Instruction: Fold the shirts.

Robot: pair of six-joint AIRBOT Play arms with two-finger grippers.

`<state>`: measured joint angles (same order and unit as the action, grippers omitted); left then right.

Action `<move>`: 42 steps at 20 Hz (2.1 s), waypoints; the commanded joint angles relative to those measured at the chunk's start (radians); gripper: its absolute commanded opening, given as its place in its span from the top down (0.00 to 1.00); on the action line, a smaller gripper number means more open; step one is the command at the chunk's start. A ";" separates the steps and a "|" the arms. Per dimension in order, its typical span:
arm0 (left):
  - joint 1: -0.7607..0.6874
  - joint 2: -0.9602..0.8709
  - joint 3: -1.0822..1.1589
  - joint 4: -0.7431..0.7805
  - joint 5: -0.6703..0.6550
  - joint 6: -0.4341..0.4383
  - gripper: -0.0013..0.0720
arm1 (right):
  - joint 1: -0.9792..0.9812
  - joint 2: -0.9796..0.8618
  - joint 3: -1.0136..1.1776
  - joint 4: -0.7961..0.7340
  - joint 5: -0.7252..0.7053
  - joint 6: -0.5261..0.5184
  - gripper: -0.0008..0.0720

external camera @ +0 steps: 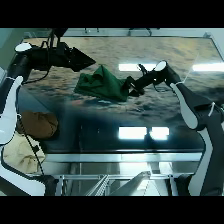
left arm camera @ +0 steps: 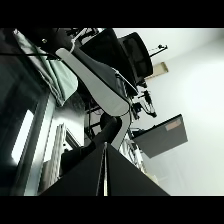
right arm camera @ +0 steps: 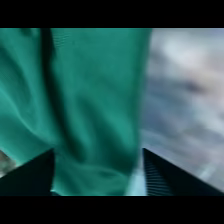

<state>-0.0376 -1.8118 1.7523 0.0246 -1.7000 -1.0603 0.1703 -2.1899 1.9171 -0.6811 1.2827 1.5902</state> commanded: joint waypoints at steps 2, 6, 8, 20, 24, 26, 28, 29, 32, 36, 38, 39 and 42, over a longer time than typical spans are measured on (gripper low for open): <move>0.001 0.000 0.000 0.001 -0.003 0.006 0.97 | 0.006 -0.045 -0.001 0.236 0.005 -0.146 0.83; 0.001 0.000 0.000 0.000 -0.020 0.005 0.97 | -0.024 0.002 0.000 0.284 0.088 -0.192 0.95; 0.001 0.000 0.000 0.000 -0.029 0.005 0.97 | -0.069 0.075 0.000 0.239 0.148 -0.184 0.95; -0.024 0.000 0.000 0.000 -0.028 0.003 0.97 | -0.577 0.594 0.166 -0.058 0.243 0.153 0.95; -0.073 0.000 0.000 0.001 -0.027 -0.005 0.97 | -0.787 0.582 0.156 -0.422 0.311 0.150 0.95; -0.100 -0.001 0.000 0.001 -0.020 -0.005 0.97 | -0.861 0.572 0.156 -0.434 0.225 0.080 0.95; -0.126 -0.001 0.000 0.003 0.003 -0.005 0.97 | -0.906 0.561 0.156 -0.386 0.107 -0.030 0.96; -0.138 -0.001 0.000 0.003 0.018 -0.005 0.97 | -0.923 0.556 0.157 -0.336 0.051 -0.075 0.96; -0.161 -0.001 0.000 0.010 0.082 -0.005 0.97 | -0.956 0.556 0.165 -0.229 -0.103 -0.246 0.96; -0.173 -0.001 0.000 0.010 0.165 0.022 0.97 | -0.969 0.566 0.183 -0.273 -0.154 -0.478 0.96; -0.174 -0.001 0.000 0.011 0.187 0.034 0.97 | -0.975 0.563 0.176 -0.280 -0.150 -0.470 0.96; -0.174 -0.001 0.000 0.011 0.190 0.034 0.97 | -0.980 0.559 0.163 -0.238 -0.149 -0.461 0.96; -0.174 -0.001 0.000 0.011 0.188 0.040 0.97 | -0.980 0.557 0.111 -0.209 -0.130 -0.462 0.95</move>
<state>-0.2100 -1.8122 1.7523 0.0345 -1.5295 -1.0325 -0.8055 -1.6310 2.0605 -0.9211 1.1507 1.1572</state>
